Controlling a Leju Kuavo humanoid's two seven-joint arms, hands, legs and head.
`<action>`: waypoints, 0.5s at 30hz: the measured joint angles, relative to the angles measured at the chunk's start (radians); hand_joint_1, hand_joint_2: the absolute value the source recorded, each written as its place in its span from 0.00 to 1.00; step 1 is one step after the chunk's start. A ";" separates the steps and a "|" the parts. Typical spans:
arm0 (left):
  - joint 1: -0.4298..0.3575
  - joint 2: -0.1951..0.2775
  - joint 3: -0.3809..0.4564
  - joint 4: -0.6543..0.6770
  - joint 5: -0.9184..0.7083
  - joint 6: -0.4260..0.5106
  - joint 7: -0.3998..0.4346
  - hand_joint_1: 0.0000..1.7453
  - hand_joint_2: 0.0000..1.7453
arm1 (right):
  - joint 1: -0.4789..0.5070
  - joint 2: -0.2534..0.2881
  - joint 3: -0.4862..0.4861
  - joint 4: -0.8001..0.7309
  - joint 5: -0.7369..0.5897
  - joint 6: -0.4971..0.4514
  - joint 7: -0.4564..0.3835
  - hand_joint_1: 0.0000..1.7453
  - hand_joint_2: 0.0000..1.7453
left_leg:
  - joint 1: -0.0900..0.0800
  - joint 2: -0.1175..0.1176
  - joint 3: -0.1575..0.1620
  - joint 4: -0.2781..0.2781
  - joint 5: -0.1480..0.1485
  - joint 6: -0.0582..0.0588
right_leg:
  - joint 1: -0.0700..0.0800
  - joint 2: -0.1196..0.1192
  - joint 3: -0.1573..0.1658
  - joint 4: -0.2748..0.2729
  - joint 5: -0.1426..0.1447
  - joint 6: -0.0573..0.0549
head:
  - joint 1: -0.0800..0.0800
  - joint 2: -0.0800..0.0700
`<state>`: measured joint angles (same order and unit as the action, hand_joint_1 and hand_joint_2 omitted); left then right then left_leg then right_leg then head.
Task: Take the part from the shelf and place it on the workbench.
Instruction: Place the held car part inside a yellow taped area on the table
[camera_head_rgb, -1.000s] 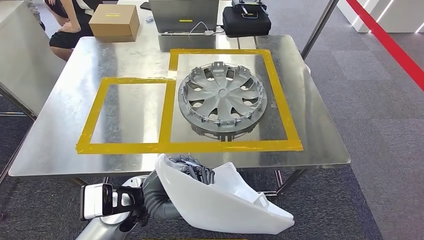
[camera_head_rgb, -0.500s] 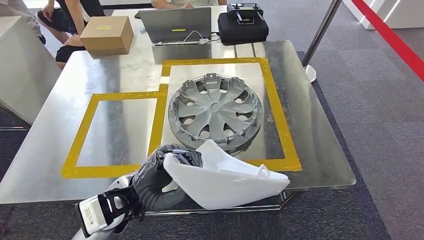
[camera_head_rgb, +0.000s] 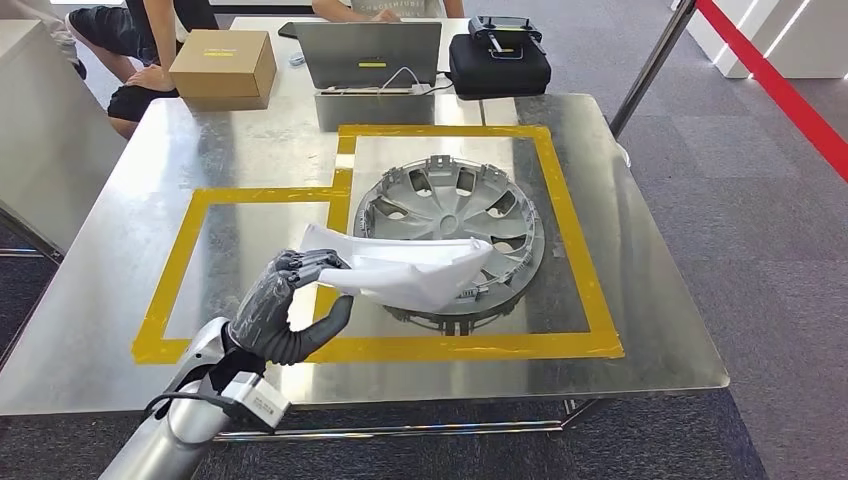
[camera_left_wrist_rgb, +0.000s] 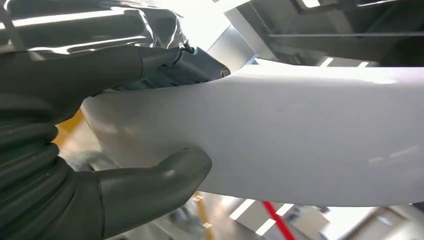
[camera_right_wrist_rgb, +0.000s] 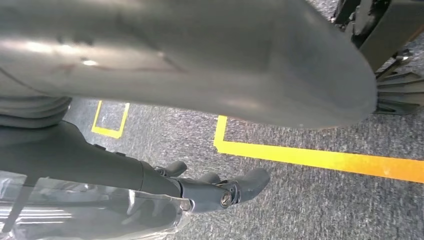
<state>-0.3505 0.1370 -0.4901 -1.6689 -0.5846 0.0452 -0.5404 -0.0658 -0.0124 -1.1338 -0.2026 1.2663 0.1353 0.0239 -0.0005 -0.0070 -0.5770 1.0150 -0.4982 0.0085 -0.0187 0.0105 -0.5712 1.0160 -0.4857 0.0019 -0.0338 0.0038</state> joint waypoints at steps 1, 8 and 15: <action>-0.016 0.013 0.012 0.037 -0.015 0.022 0.003 1.00 1.00 | 0.000 0.001 0.000 0.000 -0.001 0.001 -0.003 0.00 0.00 | 0.000 0.000 0.000 0.000 -0.001 0.001 | 0.000 0.000 0.001 -0.002 0.001 0.003 | 0.000 0.000; -0.111 0.064 0.064 0.311 -0.152 0.191 0.035 1.00 1.00 | 0.000 0.013 -0.004 0.000 -0.012 0.003 -0.006 0.00 0.00 | -0.001 0.001 0.000 0.001 -0.003 0.005 | 0.000 0.000 0.002 -0.006 0.002 0.023 | -0.001 0.000; -0.177 0.079 0.091 0.541 -0.294 0.339 0.087 1.00 1.00 | 0.001 0.019 -0.011 0.000 -0.017 -0.002 -0.002 0.00 0.00 | 0.002 0.001 0.001 -0.001 -0.003 0.004 | 0.003 0.000 0.001 -0.006 0.002 0.025 | -0.001 0.000</action>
<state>-0.5280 0.2164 -0.3991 -1.1275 -0.8787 0.3847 -0.4532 -0.0648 0.0066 -1.1448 -0.2026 1.2490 0.1330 0.0217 0.0012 -0.0060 -0.5763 1.0140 -0.5008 0.0128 -0.0158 0.0110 -0.5703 1.0100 -0.4840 0.0267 -0.0346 0.0038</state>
